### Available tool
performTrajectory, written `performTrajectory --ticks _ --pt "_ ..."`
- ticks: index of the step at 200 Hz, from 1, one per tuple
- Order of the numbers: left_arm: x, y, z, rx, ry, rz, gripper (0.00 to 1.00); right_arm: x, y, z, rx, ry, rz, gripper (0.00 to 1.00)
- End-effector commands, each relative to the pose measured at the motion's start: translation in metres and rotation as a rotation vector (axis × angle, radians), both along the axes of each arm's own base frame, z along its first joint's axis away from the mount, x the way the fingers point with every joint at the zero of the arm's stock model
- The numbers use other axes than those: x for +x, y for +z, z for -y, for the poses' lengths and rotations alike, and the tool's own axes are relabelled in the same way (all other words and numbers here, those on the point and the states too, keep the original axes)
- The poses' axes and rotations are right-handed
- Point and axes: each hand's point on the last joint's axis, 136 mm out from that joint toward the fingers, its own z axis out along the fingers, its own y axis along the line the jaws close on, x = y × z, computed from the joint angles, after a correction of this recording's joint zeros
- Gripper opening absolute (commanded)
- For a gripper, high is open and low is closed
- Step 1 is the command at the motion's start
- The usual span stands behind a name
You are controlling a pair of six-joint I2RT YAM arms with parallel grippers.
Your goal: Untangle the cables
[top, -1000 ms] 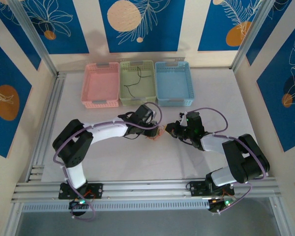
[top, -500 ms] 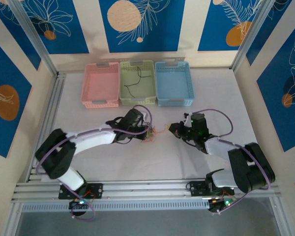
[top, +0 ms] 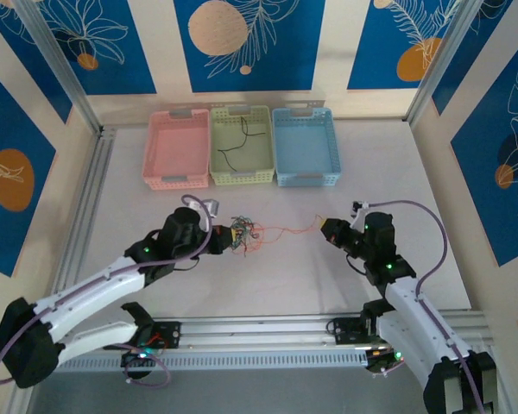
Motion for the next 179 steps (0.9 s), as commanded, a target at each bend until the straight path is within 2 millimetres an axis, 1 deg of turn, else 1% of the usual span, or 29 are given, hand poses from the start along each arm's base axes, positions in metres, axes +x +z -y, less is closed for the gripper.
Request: performTrajectory --ticks 1,24,42,51,63,75,87,103,122,130,139,179 --pt "-0.002 0.011 -0.009 -0.050 0.038 -0.004 0.00 -0.008 -0.014 -0.002 -0.003 0.031 -0.044 0.00" --pt "-0.002 0.013 -0.014 -0.043 0.048 0.008 0.00 -0.014 0.000 -0.020 0.057 0.146 0.003 0.00" --pt "0.001 0.011 -0.023 -0.012 0.092 0.017 0.00 -0.020 0.000 -0.020 0.052 0.155 0.006 0.00" --pt "0.003 0.012 -0.029 -0.001 0.118 0.028 0.00 -0.022 -0.005 -0.015 0.025 0.132 -0.015 0.00" --pt "0.006 0.012 -0.041 0.032 0.173 0.040 0.00 -0.024 -0.014 -0.002 -0.007 0.072 -0.061 0.00" --pt "0.010 0.012 -0.061 0.089 0.259 0.059 0.00 -0.025 -0.015 0.007 0.010 0.032 -0.073 0.00" --pt "0.013 0.016 -0.081 0.144 0.332 0.096 0.00 -0.024 -0.018 0.019 0.012 -0.021 -0.087 0.00" --pt "0.015 0.026 -0.102 0.214 0.387 0.143 0.00 -0.023 -0.024 0.034 0.017 -0.092 -0.116 0.00" --pt "0.014 0.039 -0.126 0.308 0.434 0.182 0.00 -0.023 -0.033 0.046 0.053 -0.153 -0.160 0.00" --pt "0.012 0.044 -0.135 0.351 0.453 0.192 0.00 -0.024 -0.037 0.050 0.073 -0.172 -0.175 0.00" --pt "0.010 0.049 -0.144 0.394 0.471 0.205 0.00 -0.023 -0.036 0.052 0.090 -0.180 -0.170 0.00" --pt "0.004 0.068 -0.169 0.478 0.518 0.256 0.00 -0.024 -0.041 0.061 0.105 -0.231 -0.182 0.00"
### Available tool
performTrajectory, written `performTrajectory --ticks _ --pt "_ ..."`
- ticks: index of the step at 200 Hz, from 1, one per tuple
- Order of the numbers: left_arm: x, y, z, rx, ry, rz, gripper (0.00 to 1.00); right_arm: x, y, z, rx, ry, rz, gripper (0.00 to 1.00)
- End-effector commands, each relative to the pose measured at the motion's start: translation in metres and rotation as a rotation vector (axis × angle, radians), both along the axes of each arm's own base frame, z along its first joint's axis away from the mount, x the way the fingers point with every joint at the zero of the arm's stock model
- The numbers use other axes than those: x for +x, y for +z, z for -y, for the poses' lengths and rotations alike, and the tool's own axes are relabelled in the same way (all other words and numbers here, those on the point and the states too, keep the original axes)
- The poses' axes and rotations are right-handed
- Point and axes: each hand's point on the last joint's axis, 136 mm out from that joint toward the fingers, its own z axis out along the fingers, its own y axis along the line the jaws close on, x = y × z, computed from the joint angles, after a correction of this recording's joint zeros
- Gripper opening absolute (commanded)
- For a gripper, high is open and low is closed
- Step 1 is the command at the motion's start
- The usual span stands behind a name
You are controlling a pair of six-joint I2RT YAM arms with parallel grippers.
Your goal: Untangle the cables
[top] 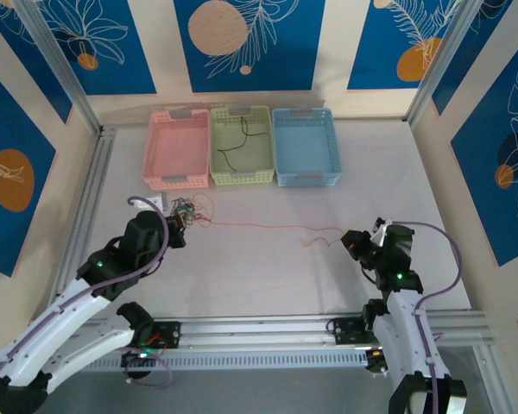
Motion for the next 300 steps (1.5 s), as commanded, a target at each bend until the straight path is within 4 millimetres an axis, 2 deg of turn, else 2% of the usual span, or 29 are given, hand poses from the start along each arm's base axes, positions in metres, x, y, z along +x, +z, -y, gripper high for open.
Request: performTrajectory --ticks 1,33,62,86,118,125,142,147,162,178,207,250,272,300 --pt "-0.005 0.011 -0.033 0.139 0.080 0.021 0.00 -0.005 -0.003 0.000 0.035 -0.010 -0.018 0.00" --pt "-0.008 0.030 -0.059 0.253 0.159 0.050 0.00 -0.004 -0.005 0.004 0.047 -0.036 -0.023 0.00" --pt "-0.007 0.032 -0.051 0.221 0.118 0.064 0.00 -0.005 -0.003 0.004 0.053 -0.033 -0.019 0.00" --pt "-0.003 0.015 -0.031 0.201 0.041 -0.006 0.00 -0.005 0.006 -0.001 0.060 0.000 0.026 0.00" --pt "0.002 -0.007 0.023 0.071 -0.166 -0.047 0.00 -0.009 0.028 -0.018 0.034 0.129 0.067 0.00" --pt "0.003 -0.009 0.031 0.052 -0.191 -0.048 0.00 -0.010 0.033 -0.022 0.025 0.158 0.072 0.07" --pt "0.009 -0.014 0.043 0.040 -0.222 -0.065 0.00 -0.013 0.045 -0.031 0.010 0.214 0.081 0.43" --pt "0.010 -0.014 0.045 0.036 -0.227 -0.066 0.00 -0.014 0.049 -0.034 0.004 0.230 0.085 0.51" --pt "0.014 -0.016 0.052 0.031 -0.245 -0.069 0.00 -0.017 0.060 -0.043 -0.013 0.282 0.101 0.60" --pt "0.017 -0.018 0.057 0.033 -0.258 -0.079 0.00 -0.020 0.073 -0.053 -0.036 0.325 0.118 0.64" --pt "0.017 -0.022 0.065 0.019 -0.283 -0.097 0.00 -0.029 0.084 -0.087 -0.029 0.438 0.109 0.62" --pt "0.018 -0.030 0.065 0.017 -0.272 -0.110 0.00 -0.049 0.063 -0.165 0.081 0.569 -0.013 0.58" --pt "0.019 -0.036 0.064 0.026 -0.269 -0.123 0.00 -0.052 0.053 -0.196 -0.055 0.656 -0.014 0.58" --pt "0.019 -0.039 0.062 0.034 -0.261 -0.130 0.00 -0.042 0.040 -0.230 -0.198 0.815 -0.002 0.59"
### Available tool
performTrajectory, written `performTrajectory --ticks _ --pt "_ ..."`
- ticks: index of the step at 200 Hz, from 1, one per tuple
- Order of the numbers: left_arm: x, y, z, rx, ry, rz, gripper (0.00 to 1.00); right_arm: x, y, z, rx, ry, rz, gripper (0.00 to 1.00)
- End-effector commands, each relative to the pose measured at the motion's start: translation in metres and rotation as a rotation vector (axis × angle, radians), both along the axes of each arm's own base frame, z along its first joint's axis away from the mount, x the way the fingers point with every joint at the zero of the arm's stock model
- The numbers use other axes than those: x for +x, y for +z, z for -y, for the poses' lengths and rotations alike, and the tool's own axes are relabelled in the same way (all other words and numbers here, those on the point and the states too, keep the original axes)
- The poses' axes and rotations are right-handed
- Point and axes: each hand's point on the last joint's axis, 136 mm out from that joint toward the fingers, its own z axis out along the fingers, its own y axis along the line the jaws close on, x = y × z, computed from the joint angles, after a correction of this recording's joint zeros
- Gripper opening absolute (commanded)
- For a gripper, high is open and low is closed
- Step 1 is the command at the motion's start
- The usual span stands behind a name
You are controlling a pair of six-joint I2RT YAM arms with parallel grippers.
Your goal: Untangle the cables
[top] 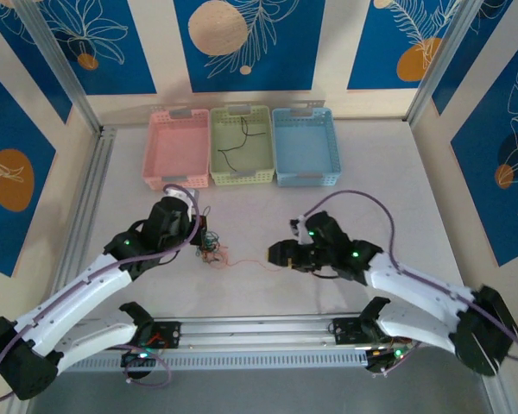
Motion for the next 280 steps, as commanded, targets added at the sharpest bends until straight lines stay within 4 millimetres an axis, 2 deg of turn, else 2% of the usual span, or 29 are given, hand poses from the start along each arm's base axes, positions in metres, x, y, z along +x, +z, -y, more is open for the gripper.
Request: performTrajectory --ticks 1,19,39,55,74,85,112,145,187,205,233,257,280 --pt "0.003 0.000 -0.001 -0.006 0.008 0.010 0.00 0.026 0.011 -0.026 -0.039 0.067 0.131 0.59" --pt "0.002 0.003 -0.002 -0.010 0.006 0.013 0.00 0.040 0.004 -0.045 -0.055 0.141 0.176 0.62" --pt "0.001 0.006 -0.003 -0.016 0.009 0.019 0.00 0.053 -0.008 -0.052 -0.121 0.116 0.058 0.62" --pt "0.001 0.004 -0.004 -0.009 0.012 0.011 0.00 0.049 -0.010 -0.067 -0.096 0.105 -0.008 0.60" --pt "0.001 -0.004 -0.006 -0.002 0.027 0.001 0.00 0.049 -0.015 -0.073 -0.091 0.027 -0.052 0.58" --pt "0.001 -0.008 -0.006 -0.007 0.030 -0.003 0.00 0.048 -0.013 -0.080 -0.075 0.049 -0.065 0.57" --pt "0.001 -0.011 -0.004 -0.018 0.030 -0.003 0.00 0.058 -0.027 -0.076 -0.207 0.110 -0.024 0.58" --pt "0.004 -0.013 -0.009 0.027 0.052 -0.016 0.00 0.062 -0.037 -0.088 -0.150 0.200 0.014 0.59" --pt "0.007 -0.013 -0.007 0.024 0.047 -0.008 0.00 0.041 -0.066 -0.103 -0.148 0.339 -0.066 0.59" --pt "0.007 -0.015 -0.007 0.037 0.043 -0.014 0.00 0.035 -0.077 -0.102 -0.169 0.356 -0.081 0.59" --pt "0.007 -0.016 -0.009 0.046 0.045 -0.017 0.00 0.023 -0.082 -0.104 -0.148 0.404 -0.109 0.58" --pt "0.007 -0.015 -0.009 0.044 0.047 -0.016 0.00 0.019 -0.083 -0.107 -0.151 0.425 -0.108 0.52" --pt "0.008 -0.013 -0.010 0.043 0.051 -0.015 0.00 0.018 -0.084 -0.106 -0.156 0.426 -0.109 0.41"
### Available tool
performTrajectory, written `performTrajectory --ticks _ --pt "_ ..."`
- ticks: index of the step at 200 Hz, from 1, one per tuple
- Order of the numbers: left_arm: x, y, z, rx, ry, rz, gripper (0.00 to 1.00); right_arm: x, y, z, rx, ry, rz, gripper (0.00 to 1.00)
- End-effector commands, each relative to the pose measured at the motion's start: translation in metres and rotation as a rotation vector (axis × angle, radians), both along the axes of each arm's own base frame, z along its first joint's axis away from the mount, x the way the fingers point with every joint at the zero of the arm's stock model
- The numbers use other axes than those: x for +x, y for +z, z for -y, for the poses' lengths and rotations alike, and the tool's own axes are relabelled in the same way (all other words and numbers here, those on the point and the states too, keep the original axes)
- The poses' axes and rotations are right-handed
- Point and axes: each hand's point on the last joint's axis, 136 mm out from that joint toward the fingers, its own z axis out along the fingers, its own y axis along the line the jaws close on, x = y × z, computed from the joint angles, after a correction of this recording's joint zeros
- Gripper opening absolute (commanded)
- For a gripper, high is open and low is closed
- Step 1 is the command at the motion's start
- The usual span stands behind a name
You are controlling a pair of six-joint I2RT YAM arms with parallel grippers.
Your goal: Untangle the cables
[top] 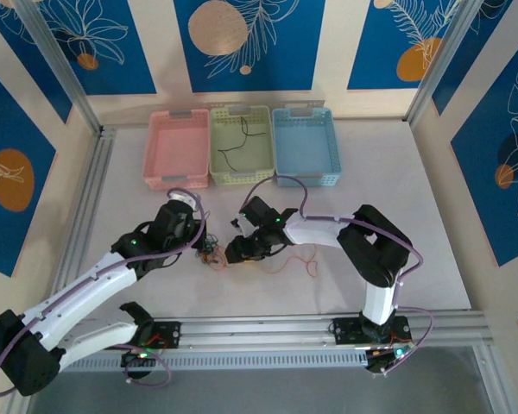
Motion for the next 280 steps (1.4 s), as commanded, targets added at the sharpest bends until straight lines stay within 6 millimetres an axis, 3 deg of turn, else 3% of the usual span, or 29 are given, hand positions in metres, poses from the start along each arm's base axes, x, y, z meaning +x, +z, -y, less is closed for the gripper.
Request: performTrajectory --ticks 1,11,50,77,121,132,155,193,221,252,280 --pt "0.007 0.013 -0.004 -0.005 0.025 0.030 0.00 -0.008 -0.003 -0.003 0.008 0.041 -0.021 0.41" --pt "0.007 0.012 -0.005 -0.002 0.028 0.026 0.00 -0.008 -0.002 -0.002 0.010 0.041 -0.018 0.36" --pt "0.005 0.016 -0.013 0.018 0.050 0.034 0.00 0.000 0.011 0.010 0.027 -0.009 0.056 0.00" --pt "0.001 0.026 -0.036 0.061 0.115 0.070 0.00 0.017 0.024 0.036 0.068 -0.120 0.100 0.00" --pt "-0.013 0.052 -0.083 0.103 0.254 0.163 0.00 0.053 0.021 0.103 0.126 -0.463 0.071 0.00" --pt "-0.017 0.055 -0.089 0.092 0.271 0.183 0.00 0.058 0.024 0.111 0.163 -0.499 0.070 0.00" --pt "-0.019 0.051 -0.081 0.041 0.232 0.170 0.00 0.047 0.032 0.088 0.230 -0.368 0.071 0.00" --pt "-0.011 0.046 -0.062 0.011 0.172 0.136 0.00 0.027 0.043 0.037 0.165 -0.126 0.182 0.39" --pt "-0.005 0.047 -0.054 0.002 0.154 0.125 0.00 0.022 0.054 0.001 0.181 -0.002 0.200 0.54" --pt "-0.001 0.045 -0.044 -0.026 0.136 0.110 0.00 0.025 0.048 -0.027 0.179 0.069 0.151 0.57" --pt "0.002 0.049 -0.040 -0.045 0.131 0.114 0.00 0.018 0.032 -0.034 0.153 0.106 0.108 0.58"
